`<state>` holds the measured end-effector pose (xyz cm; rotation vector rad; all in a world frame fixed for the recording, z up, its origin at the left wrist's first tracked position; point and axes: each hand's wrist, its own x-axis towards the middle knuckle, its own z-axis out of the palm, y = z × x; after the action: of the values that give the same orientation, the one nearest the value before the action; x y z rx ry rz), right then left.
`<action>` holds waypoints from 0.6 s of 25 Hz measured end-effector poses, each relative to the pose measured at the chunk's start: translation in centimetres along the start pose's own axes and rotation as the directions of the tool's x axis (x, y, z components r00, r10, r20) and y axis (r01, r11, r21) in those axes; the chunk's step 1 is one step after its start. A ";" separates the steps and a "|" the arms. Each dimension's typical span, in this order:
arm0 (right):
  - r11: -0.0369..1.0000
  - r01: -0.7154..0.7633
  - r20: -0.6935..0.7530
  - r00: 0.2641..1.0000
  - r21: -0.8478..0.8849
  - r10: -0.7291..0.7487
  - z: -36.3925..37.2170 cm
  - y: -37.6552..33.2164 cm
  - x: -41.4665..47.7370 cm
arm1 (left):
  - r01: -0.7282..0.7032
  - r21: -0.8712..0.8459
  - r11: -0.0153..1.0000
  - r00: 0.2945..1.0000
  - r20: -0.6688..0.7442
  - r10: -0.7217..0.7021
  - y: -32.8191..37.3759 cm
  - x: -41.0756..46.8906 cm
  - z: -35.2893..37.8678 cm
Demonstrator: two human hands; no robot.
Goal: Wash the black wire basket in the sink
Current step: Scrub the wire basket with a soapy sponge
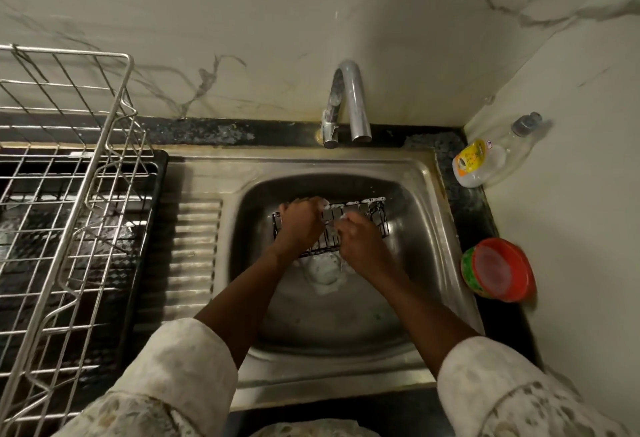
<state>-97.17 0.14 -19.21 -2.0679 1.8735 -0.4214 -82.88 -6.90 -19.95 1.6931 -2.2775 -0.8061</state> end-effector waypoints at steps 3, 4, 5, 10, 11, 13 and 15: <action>0.998 -0.065 -0.086 0.994 0.009 0.066 -0.5 -0.1 2.0 | 0.045 -0.055 0.997 0.999 0.005 -0.045 -0.3 0.2 -0.4; 0.998 -0.060 -0.086 0.995 -0.011 0.058 -0.4 0.0 2.1 | 0.054 -0.056 0.997 0.999 0.007 -0.054 -0.2 0.2 -0.5; 0.998 -0.052 -0.088 0.995 -0.028 0.050 -0.2 0.3 1.9 | 0.057 -0.071 0.996 0.998 0.011 -0.057 -0.2 0.3 -0.4; 0.997 0.076 0.032 0.997 -0.032 -0.075 0.1 1.3 -2.7 | 0.089 -0.089 0.992 0.996 0.011 -0.088 0.0 0.4 -0.2; 0.996 0.076 0.029 0.997 -0.042 -0.075 -0.3 1.5 -2.6 | 0.094 -0.083 0.992 0.996 0.011 -0.094 0.1 0.4 -0.2; 0.997 0.002 -0.034 0.999 -0.079 -0.004 -1.1 1.7 -0.7 | 0.098 -0.083 0.992 0.995 0.018 -0.097 0.3 0.4 -0.4; 0.987 -0.065 -0.102 0.993 -0.144 0.050 -1.6 1.8 1.8 | 0.106 -0.087 0.990 0.994 0.025 -0.105 0.3 0.3 -0.6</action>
<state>-99.27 -1.85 -18.48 -2.1147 2.0740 -0.3881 -82.97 -7.28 -19.29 1.7855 -2.1461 -0.9362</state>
